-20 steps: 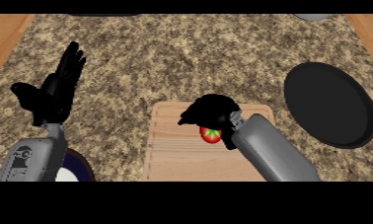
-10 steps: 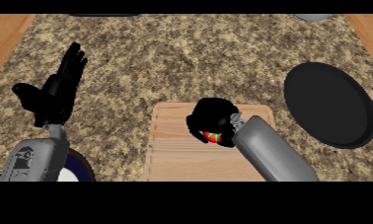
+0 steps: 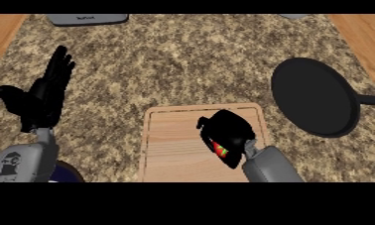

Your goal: Pick the tomato from the cutting board and place it in the pan

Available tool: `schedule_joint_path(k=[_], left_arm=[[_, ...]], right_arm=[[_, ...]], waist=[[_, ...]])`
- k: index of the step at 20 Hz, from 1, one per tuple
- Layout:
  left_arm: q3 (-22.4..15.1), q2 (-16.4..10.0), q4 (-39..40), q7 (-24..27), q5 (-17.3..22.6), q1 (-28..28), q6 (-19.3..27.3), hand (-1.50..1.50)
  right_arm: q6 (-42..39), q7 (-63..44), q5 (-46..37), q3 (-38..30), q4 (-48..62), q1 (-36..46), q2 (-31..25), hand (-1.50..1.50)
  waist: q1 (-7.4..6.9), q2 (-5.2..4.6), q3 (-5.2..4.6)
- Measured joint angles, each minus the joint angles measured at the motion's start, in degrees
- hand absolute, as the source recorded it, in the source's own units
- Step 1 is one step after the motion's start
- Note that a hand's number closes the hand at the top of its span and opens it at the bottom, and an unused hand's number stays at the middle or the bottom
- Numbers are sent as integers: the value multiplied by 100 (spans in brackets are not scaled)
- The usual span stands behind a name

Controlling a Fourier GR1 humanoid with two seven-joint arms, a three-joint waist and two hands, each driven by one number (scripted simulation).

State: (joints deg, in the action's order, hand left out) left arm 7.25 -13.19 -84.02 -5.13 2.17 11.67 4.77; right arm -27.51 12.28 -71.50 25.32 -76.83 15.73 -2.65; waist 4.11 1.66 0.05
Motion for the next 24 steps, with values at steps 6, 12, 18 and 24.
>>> schedule_joint_path(k=[6, 12, 18, 24], left_arm=[[110, -63, -73, -12, 35, -185, 8, 0], [42, 7, -120, 48, 17, -182, -2, 0], [-86, 67, -183, 29, -6, -57, -72, 0], [-117, 104, -94, 120, -7, -25, -140, 0]], right_arm=[[800, -1214, -187, -180, -1849, -1203, 191, 150], [1170, -1964, -168, 115, -4145, -2478, 227, 150], [1076, -2511, 340, -198, -5771, -3079, 250, 150], [1255, -2644, 1393, -1514, -5579, -2673, 265, 150]], waist=[[140, 32, -8], [5, -41, -9], [-234, -121, -6], [-355, -172, 0]])
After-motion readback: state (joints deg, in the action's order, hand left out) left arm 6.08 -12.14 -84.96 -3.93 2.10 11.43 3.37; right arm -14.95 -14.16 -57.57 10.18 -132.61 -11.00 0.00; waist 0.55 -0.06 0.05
